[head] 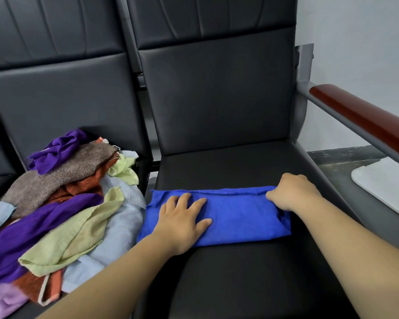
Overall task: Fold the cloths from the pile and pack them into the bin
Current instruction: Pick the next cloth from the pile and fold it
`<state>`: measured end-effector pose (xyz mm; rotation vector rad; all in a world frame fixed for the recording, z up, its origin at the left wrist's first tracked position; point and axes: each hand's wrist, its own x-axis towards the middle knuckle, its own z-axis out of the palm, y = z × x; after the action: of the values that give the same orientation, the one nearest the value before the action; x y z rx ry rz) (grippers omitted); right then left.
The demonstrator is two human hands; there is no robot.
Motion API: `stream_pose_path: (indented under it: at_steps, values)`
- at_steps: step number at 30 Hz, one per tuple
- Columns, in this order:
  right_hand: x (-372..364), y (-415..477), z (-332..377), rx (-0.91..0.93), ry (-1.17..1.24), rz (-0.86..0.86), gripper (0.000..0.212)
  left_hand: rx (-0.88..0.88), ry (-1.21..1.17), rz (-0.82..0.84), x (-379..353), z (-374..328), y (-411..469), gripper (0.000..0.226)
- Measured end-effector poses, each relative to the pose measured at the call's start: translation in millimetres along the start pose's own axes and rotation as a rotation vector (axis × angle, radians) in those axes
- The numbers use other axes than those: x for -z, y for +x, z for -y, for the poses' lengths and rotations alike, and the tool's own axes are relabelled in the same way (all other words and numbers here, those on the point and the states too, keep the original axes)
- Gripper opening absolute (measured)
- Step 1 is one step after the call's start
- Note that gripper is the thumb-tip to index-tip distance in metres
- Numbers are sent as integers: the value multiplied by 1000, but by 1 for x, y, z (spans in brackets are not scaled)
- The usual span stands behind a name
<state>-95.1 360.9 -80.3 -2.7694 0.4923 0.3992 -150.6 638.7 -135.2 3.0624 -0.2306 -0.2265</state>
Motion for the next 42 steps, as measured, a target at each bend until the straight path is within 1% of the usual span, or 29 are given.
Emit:
stream_pose_path:
  at_steps: [1, 3, 5, 6, 8, 11, 12, 14, 15, 17, 18, 19, 22, 24, 27, 30, 31, 33, 36, 39, 42]
  values:
    - [0, 1, -1, -9, 23, 15, 24, 2, -6, 48, 0, 0, 0, 76]
    - [1, 5, -2, -7, 90, 77, 11, -2, -5, 118, 2, 1, -1, 80]
    - [2, 6, -3, -4, 161, 113, 13, -12, 18, 162, 5, 2, 0, 86]
    - [2, 6, -4, -2, 208, 99, 12, -17, 22, 181, 7, 4, 0, 90]
    - [1, 9, -5, -30, 409, 81, 9, -21, 17, 209, 10, 6, 1, 95]
    - [-3, 8, -3, -132, 829, 211, 6, -13, 27, 246, 14, 8, 1, 99]
    - [-4, 8, -3, -148, 909, 244, 6, -10, 30, 259, 15, 9, 2, 101]
    - [-4, 10, -2, -143, 994, 262, 12, -6, 30, 279, 17, 9, 2, 106]
    - [-5, 13, -3, -134, 1040, 247, 19, -4, 29, 285, 18, 9, 1, 108]
    - [-6, 18, -6, -122, 1119, 194, 43, 8, 27, 300, 18, 9, 1, 110]
    - [-8, 19, -8, -114, 1112, 147, 50, 14, 28, 305, 19, 10, 1, 111]
    - [-9, 20, -11, -94, 1060, 78, 52, 18, 29, 309, 18, 10, 2, 112]
    - [-10, 15, -19, -5, 807, -119, 45, 23, 29, 311, 18, 11, 2, 114]
    - [-11, 15, -22, 42, 675, -152, 38, 24, 30, 308, 18, 11, 2, 116]
    - [-8, 10, -20, 62, 446, -67, 26, 24, 25, 302, 20, 10, 3, 119]
    - [-6, 5, -17, 41, 365, -25, 14, 15, 11, 274, 22, 7, 0, 120]
    - [-5, 4, -17, 25, 364, -32, 19, 5, 1, 241, 23, 4, -2, 115]
    - [-1, 3, -17, 14, 364, -48, 28, -28, -15, 142, 22, -4, -4, 98]
    - [7, 0, -19, 45, 312, -37, 20, -76, -34, 18, 19, -17, -6, 83]
    - [10, -7, -22, 140, 171, 105, 15, -112, -63, 6, 14, -25, -7, 78]
    - [11, -17, -27, 222, 39, 211, 15, -136, -6, 46, 9, -28, -10, 81]
